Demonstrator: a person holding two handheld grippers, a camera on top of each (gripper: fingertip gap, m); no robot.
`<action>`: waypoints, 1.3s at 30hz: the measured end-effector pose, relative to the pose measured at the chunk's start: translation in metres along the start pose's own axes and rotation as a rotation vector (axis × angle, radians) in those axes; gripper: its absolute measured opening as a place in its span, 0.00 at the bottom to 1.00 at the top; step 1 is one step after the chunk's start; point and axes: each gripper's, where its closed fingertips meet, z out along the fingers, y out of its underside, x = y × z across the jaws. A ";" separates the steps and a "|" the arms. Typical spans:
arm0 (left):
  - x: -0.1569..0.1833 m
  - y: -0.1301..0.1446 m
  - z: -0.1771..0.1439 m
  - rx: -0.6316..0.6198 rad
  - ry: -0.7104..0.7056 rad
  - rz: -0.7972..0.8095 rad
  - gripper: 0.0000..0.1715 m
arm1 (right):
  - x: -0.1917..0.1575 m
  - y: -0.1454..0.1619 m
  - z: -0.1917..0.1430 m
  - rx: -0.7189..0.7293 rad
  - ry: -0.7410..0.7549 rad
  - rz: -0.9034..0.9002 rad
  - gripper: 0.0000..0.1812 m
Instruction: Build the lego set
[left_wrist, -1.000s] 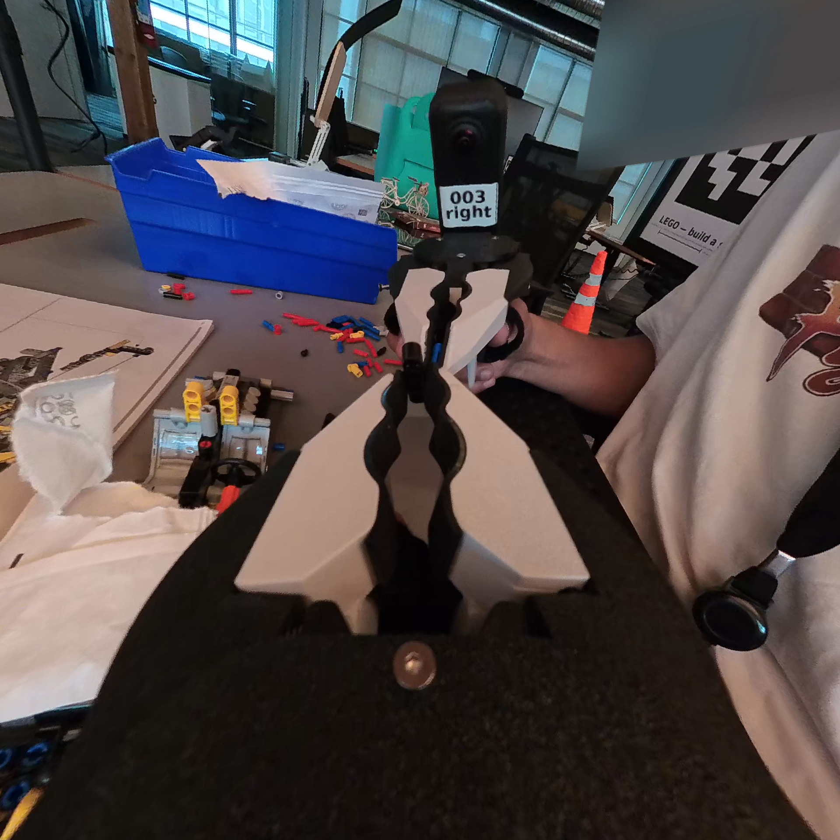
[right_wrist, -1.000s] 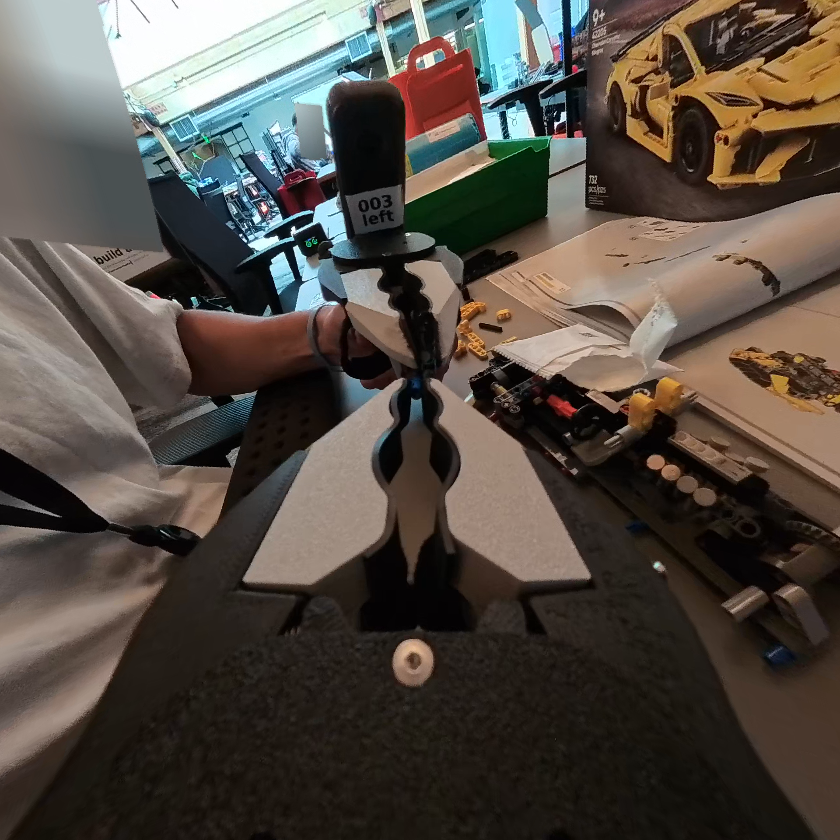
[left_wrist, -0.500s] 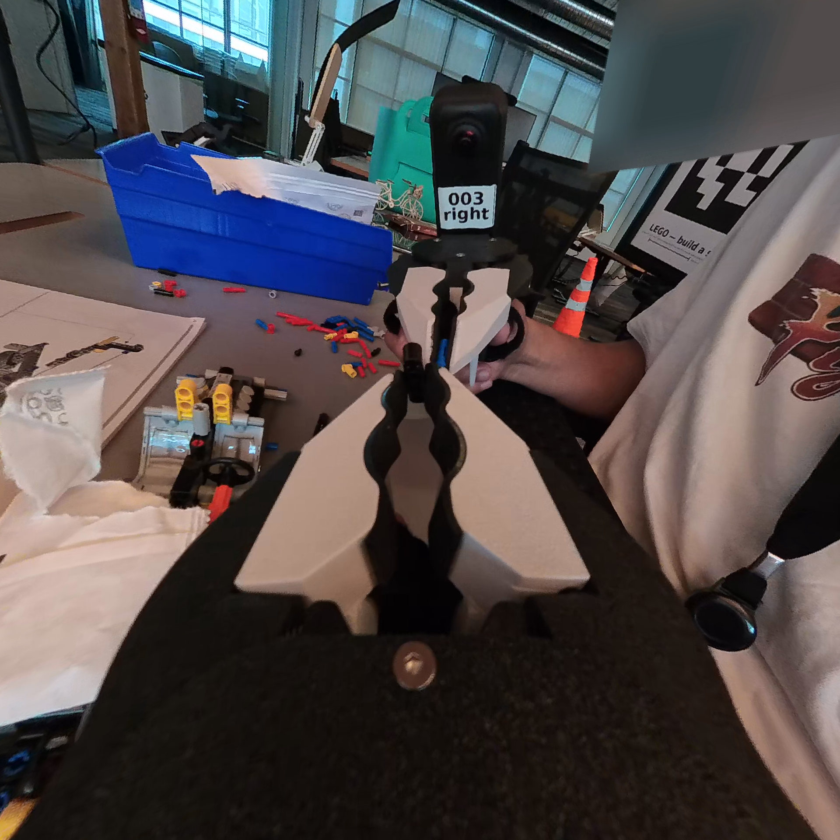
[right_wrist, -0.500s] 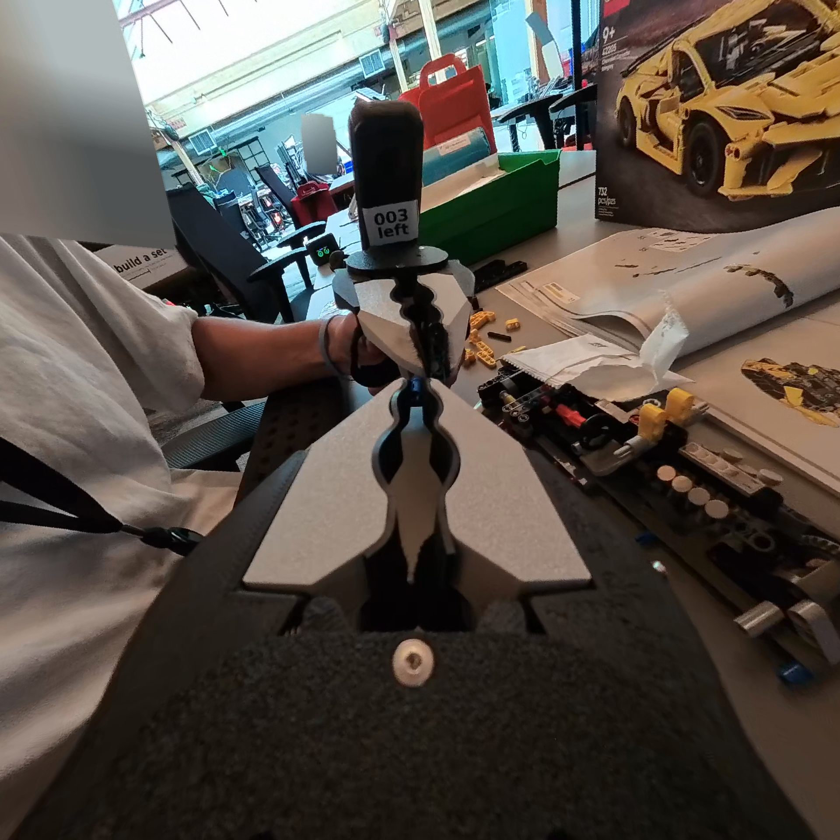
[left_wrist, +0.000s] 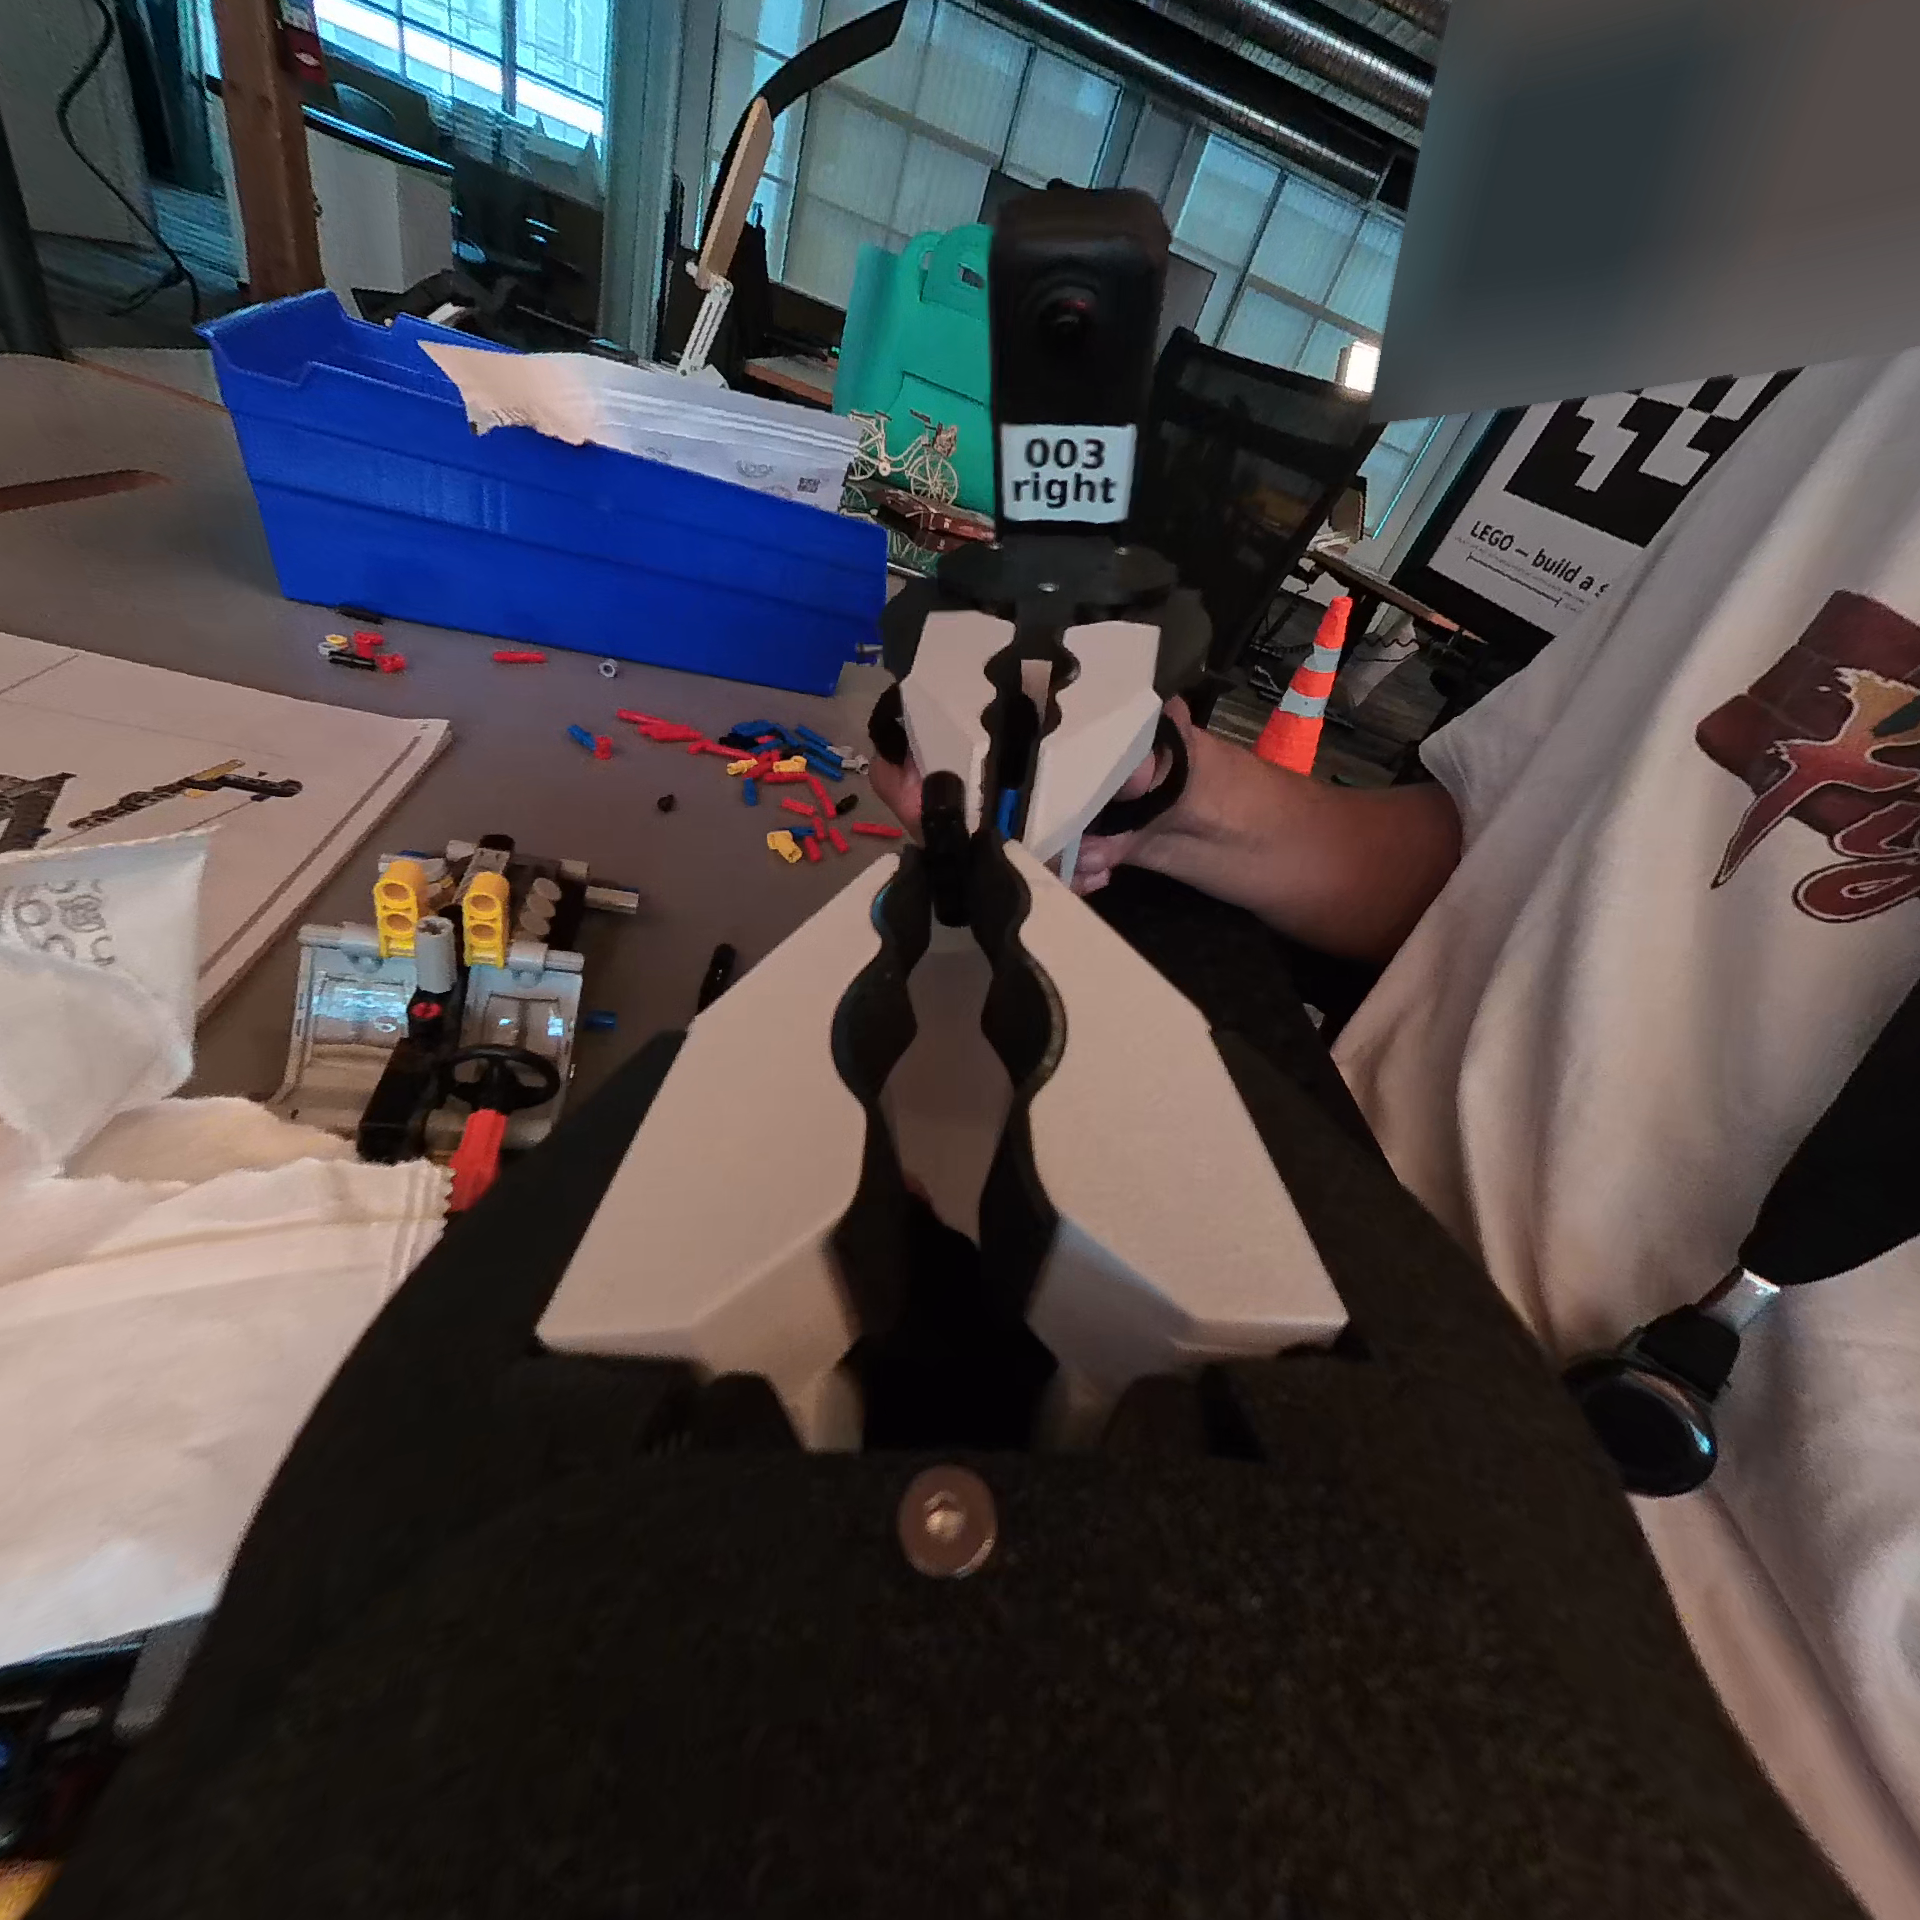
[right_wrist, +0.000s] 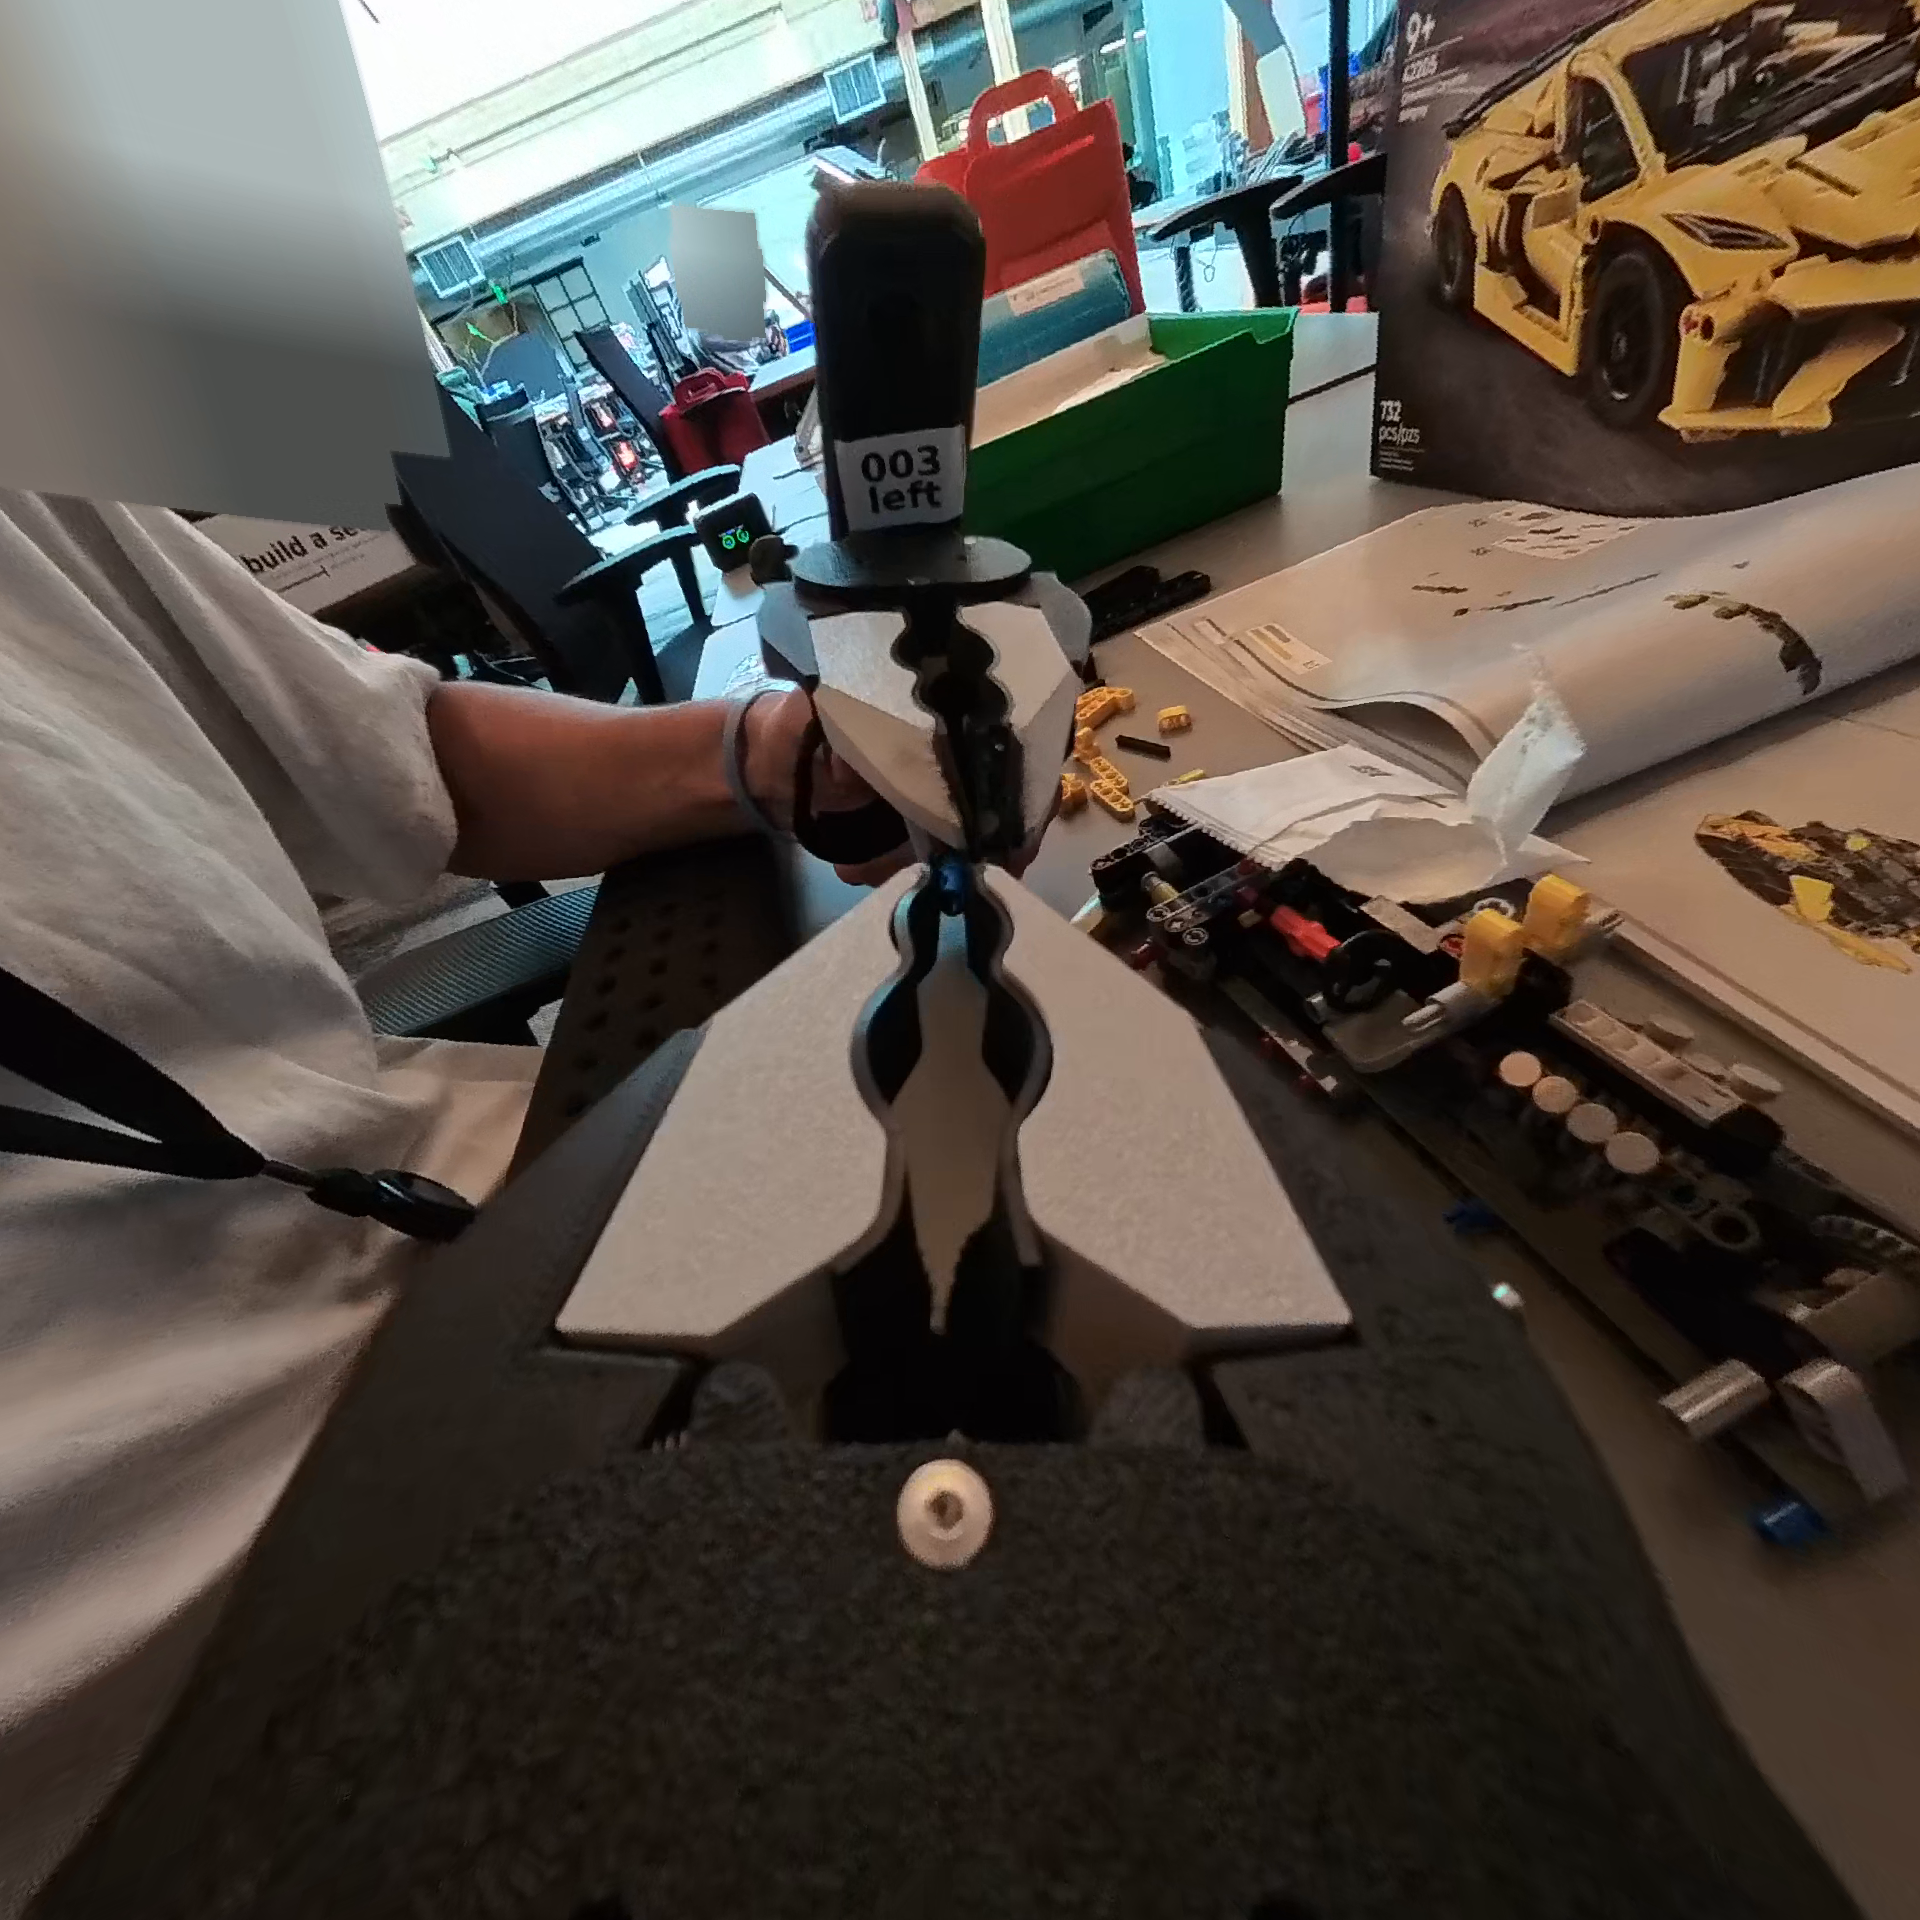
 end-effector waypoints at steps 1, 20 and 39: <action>0.000 0.000 0.001 0.004 -0.003 -0.004 0.03 | 0.000 0.000 0.000 0.001 0.009 -0.019 0.02; -0.012 -0.044 0.004 0.463 0.179 -0.611 0.03 | 0.010 -0.043 -0.003 0.165 0.439 -0.572 0.02; 0.000 -0.055 0.006 0.588 0.381 -0.779 0.03 | -0.002 -0.054 -0.007 0.319 0.300 -0.391 0.02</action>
